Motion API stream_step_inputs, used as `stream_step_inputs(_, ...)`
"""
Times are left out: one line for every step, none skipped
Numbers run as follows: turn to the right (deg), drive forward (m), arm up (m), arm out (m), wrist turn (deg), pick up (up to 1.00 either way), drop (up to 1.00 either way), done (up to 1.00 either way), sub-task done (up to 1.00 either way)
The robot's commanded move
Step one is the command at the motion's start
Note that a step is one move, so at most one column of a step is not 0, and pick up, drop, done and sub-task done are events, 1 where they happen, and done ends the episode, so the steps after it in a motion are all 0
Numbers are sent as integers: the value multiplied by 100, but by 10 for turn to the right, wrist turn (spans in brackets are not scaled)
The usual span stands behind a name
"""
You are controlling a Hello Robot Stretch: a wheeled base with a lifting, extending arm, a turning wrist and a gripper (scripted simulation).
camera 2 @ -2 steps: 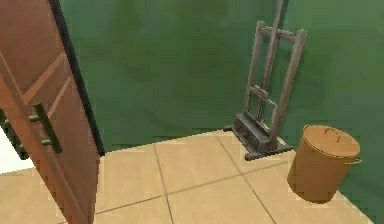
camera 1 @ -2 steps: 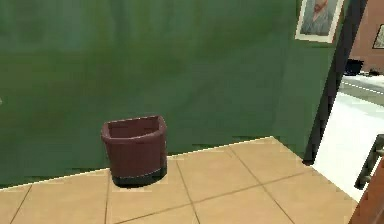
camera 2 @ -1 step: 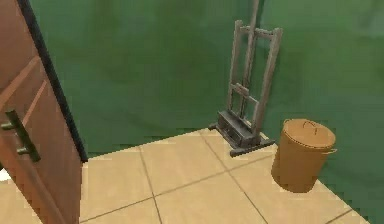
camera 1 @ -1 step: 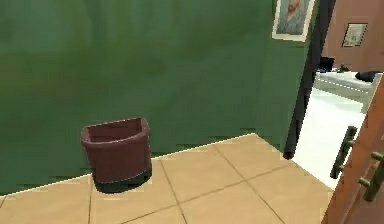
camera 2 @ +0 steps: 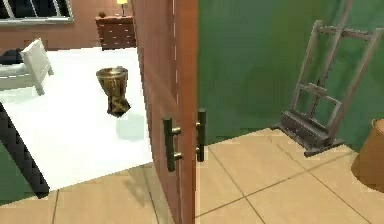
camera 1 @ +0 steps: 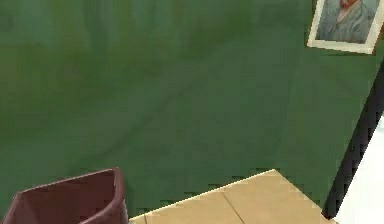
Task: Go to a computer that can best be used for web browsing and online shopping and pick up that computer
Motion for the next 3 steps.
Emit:
stream_step_inputs(450, 0, 0, 0, 0, 0, 0, 0, 0)
stream_step_inputs(90, 0, 0, 0, 0, 0, 0, 0, 0)
stream_step_inputs(0, 100, 0, 0, 0, 0, 0, 0, 0)
